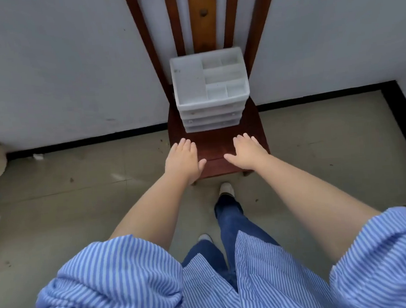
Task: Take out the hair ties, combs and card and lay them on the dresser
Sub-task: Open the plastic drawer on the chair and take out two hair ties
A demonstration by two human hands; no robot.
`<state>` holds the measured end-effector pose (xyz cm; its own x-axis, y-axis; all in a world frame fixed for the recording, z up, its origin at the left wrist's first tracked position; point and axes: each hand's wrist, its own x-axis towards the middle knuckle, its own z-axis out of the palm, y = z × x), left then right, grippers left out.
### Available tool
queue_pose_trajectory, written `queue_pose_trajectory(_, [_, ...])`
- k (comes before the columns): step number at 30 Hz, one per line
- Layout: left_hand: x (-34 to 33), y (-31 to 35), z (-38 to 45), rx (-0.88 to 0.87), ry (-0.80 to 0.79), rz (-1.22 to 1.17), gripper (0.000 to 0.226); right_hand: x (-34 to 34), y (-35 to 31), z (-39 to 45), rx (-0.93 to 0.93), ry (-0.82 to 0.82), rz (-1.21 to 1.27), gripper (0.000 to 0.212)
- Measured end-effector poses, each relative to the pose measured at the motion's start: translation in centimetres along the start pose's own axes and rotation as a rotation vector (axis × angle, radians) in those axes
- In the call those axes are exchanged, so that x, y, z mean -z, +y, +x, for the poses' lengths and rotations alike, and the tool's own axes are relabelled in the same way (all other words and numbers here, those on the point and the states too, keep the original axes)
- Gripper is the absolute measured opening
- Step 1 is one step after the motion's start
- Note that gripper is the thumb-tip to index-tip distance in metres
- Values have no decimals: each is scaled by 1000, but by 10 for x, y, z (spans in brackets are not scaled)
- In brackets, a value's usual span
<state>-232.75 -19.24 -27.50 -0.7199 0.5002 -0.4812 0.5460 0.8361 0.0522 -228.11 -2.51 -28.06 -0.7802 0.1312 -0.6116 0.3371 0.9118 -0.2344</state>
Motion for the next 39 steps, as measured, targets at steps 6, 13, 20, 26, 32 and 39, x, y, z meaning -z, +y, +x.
queue_pose_trajectory(6, [18, -21, 100, 77, -32, -60, 62, 28, 0, 104, -180, -107, 743, 58])
queue_pose_trajectory(13, [-1, -42, 160, 35, 10, -109, 57, 14, -20, 176, -498, -59, 1953, 45])
queue_pose_trajectory(20, [-17, -54, 166, -67, 38, -161, 58, -2, -9, 191, -422, -101, 2301, 37])
queue_pose_trajectory(26, [-14, -55, 166, -110, 13, -153, 58, -32, -3, 158, -489, -177, 2124, 26])
queue_pose_trajectory(32, [-12, -54, 167, -104, -12, -167, 57, -72, 4, 121, -642, -182, 2081, 20])
queue_pose_trajectory(39, [-24, -39, 144, -257, 150, -136, 49, -60, 13, 110, -611, -337, 1733, 12])
